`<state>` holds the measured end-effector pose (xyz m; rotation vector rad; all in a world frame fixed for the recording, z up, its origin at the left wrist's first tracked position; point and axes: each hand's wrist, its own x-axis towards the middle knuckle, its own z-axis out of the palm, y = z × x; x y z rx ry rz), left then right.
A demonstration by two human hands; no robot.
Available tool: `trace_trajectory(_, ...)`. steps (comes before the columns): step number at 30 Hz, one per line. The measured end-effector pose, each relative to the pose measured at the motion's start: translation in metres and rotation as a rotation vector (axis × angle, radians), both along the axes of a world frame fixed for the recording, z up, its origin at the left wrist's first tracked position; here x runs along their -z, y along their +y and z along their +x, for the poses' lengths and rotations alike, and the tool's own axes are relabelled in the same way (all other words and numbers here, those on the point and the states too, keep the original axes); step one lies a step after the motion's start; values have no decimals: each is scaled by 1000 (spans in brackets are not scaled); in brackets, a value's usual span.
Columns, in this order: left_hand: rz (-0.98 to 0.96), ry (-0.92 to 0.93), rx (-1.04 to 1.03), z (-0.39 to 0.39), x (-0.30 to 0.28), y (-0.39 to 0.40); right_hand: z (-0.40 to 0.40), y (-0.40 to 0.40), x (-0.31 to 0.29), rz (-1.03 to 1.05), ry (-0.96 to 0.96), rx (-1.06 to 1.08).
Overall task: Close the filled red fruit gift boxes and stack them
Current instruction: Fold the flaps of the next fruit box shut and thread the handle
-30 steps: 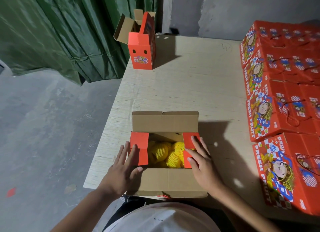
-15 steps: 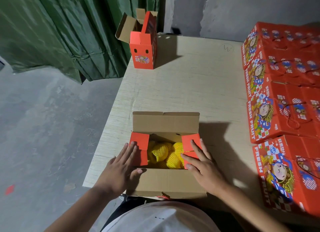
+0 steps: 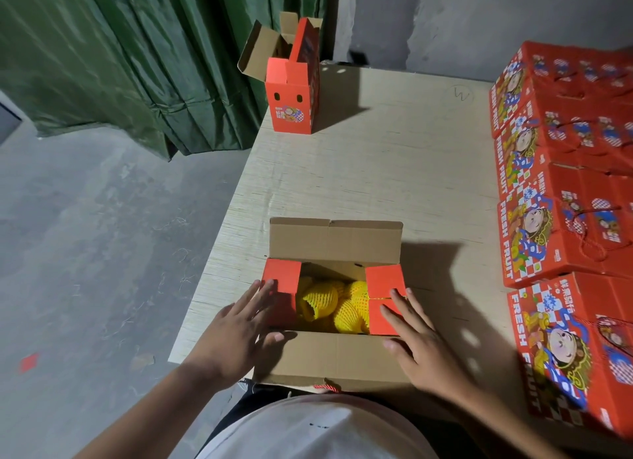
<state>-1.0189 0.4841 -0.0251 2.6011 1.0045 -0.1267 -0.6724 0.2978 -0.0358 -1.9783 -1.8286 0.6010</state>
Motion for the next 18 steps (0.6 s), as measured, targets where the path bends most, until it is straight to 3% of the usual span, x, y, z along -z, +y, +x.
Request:
trace_trajectory(8, 2, -60, 43, 7, 2, 14, -6, 7, -3, -7, 11, 74)
trace_trajectory(12, -1, -180, 47, 18, 0, 21, -10, 13, 0, -10, -33, 85)
trace_trajectory(18, 45, -72, 39, 26, -3, 18, -13, 12, -3, -12, -26, 78)
